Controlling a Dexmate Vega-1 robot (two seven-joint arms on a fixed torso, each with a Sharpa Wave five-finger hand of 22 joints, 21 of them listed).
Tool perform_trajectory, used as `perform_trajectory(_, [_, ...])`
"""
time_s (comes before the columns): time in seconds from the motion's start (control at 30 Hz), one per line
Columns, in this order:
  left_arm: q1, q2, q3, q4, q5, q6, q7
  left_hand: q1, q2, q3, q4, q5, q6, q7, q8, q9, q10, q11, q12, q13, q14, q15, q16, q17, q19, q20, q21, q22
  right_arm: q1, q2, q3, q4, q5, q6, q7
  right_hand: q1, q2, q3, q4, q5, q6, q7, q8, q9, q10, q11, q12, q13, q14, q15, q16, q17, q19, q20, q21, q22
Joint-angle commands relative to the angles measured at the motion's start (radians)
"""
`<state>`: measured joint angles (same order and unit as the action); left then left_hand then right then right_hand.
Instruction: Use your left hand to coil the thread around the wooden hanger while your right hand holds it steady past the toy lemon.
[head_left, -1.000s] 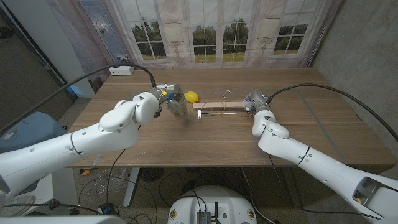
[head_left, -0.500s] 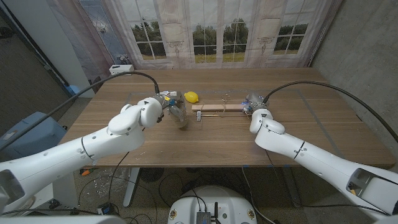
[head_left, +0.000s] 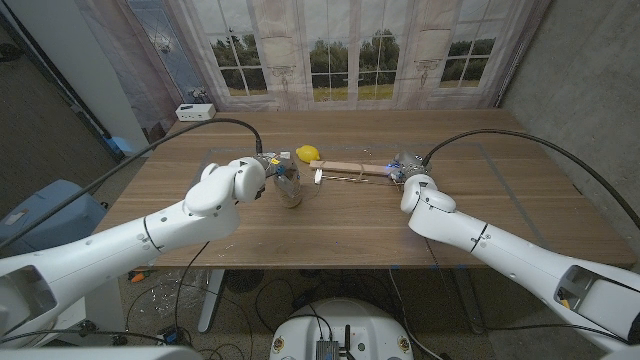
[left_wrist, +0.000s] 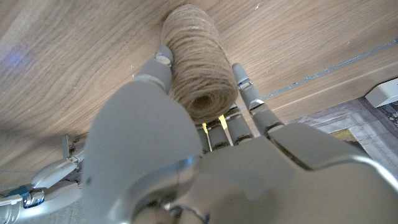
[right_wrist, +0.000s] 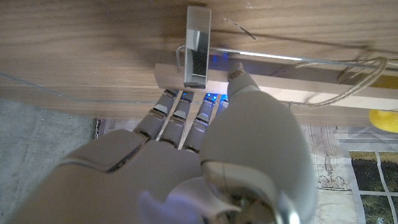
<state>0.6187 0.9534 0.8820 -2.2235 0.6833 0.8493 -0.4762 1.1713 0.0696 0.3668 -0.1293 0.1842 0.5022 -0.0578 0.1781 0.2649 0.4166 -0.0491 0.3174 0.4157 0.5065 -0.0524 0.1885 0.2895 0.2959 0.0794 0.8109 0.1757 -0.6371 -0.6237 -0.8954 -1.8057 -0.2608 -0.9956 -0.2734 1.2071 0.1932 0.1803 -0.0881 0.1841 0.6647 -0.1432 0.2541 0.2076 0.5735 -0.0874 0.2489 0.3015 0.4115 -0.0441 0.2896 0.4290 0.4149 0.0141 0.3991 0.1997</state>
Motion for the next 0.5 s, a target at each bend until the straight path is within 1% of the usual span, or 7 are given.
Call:
perform_trajectory(0.03, [0.006,-0.013,-0.022,-0.005,0.07,-0.012,-0.086,-0.06,-0.016,-0.047,0.017,-0.011,-0.112,-0.014,-0.008,-0.019,-0.072,0.008,-0.05,-0.013,-0.099,0.012,0.002,-0.008,-0.064,0.019,-0.035,0.0,-0.019,-0.036,0.028,-0.02,0.041,0.059,0.002,-0.07,-0.06,-0.033,0.015,-0.003,-0.119,0.008,-0.059,-0.008,-0.1,0.014,-0.044,-0.006,-0.058,-0.094,-0.023,-0.005,-0.046,0.03,-0.008,0.0])
perform_trajectory(0.17, [0.031,-0.014,-0.048,-0.014,0.076,-0.023,-0.06,-0.097,-0.022,-0.078,0.025,-0.012,-0.191,-0.022,-0.008,-0.036,-0.117,0.013,-0.078,-0.023,-0.157,0.037,0.003,-0.021,-0.099,0.022,-0.062,0.0,-0.022,-0.049,0.034,-0.025,0.051,0.079,0.014,-0.133,-0.082,-0.062,0.032,0.005,-0.212,0.025,-0.08,-0.01,-0.172,0.025,-0.061,-0.012,-0.121,-0.059,-0.049,-0.014,-0.094,0.058,-0.029,-0.004])
perform_trajectory(0.2, [0.042,-0.014,-0.059,-0.017,0.073,-0.029,-0.044,-0.106,-0.023,-0.085,0.028,-0.012,-0.203,-0.021,-0.006,-0.039,-0.134,0.027,-0.087,-0.026,-0.167,0.039,0.004,-0.024,-0.104,0.023,-0.067,0.0,-0.026,-0.051,0.041,-0.025,0.058,0.089,0.016,-0.149,-0.091,-0.071,0.035,0.006,-0.227,0.032,-0.079,-0.01,-0.189,0.027,-0.064,-0.014,-0.129,-0.053,-0.053,-0.017,-0.1,0.067,-0.033,-0.005])
perform_trajectory(0.27, [0.065,-0.014,-0.082,-0.024,0.065,-0.041,-0.009,-0.115,-0.021,-0.091,0.031,-0.012,-0.214,-0.025,-0.005,-0.043,-0.138,0.033,-0.089,-0.028,-0.179,0.043,0.003,-0.027,-0.109,0.021,-0.072,0.0,-0.039,-0.058,0.057,-0.024,0.072,0.129,0.01,-0.191,-0.09,-0.085,0.054,0.01,-0.25,0.046,-0.076,-0.011,-0.21,0.038,-0.063,-0.016,-0.151,-0.036,-0.061,-0.02,-0.116,0.08,-0.042,-0.007])
perform_trajectory(0.37, [0.11,-0.014,-0.125,-0.037,0.049,-0.062,0.072,-0.137,-0.019,-0.101,0.041,-0.012,-0.221,-0.029,-0.001,-0.047,-0.152,0.027,-0.096,-0.031,-0.187,0.042,0.006,-0.03,-0.11,0.017,-0.078,0.0,-0.068,-0.064,0.089,-0.02,0.091,0.199,-0.016,-0.238,-0.078,-0.096,0.079,0.01,-0.256,0.053,-0.07,-0.011,-0.226,0.05,-0.061,-0.019,-0.163,-0.027,-0.063,-0.021,-0.123,0.084,-0.047,-0.008])
perform_trajectory(0.47, [0.162,-0.012,-0.18,-0.05,0.011,-0.093,0.159,-0.171,-0.011,-0.113,0.058,-0.013,-0.23,-0.034,0.001,-0.053,-0.165,0.025,-0.102,-0.036,-0.199,0.045,0.008,-0.033,-0.118,0.016,-0.087,0.0,-0.102,-0.059,0.123,-0.011,0.104,0.273,-0.061,-0.268,-0.068,-0.101,0.095,0.008,-0.241,0.062,-0.061,-0.011,-0.226,0.056,-0.056,-0.02,-0.168,-0.024,-0.063,-0.021,-0.129,0.088,-0.052,-0.009])
perform_trajectory(0.5, [0.177,-0.013,-0.196,-0.054,0.0,-0.102,0.185,-0.173,-0.011,-0.115,0.059,-0.012,-0.233,-0.034,0.001,-0.054,-0.168,0.026,-0.103,-0.037,-0.201,0.047,0.008,-0.034,-0.12,0.016,-0.088,0.0,-0.112,-0.06,0.133,-0.007,0.108,0.301,-0.072,-0.27,-0.068,-0.102,0.096,0.008,-0.239,0.063,-0.06,-0.011,-0.224,0.057,-0.055,-0.021,-0.168,-0.024,-0.063,-0.021,-0.129,0.088,-0.052,-0.009])
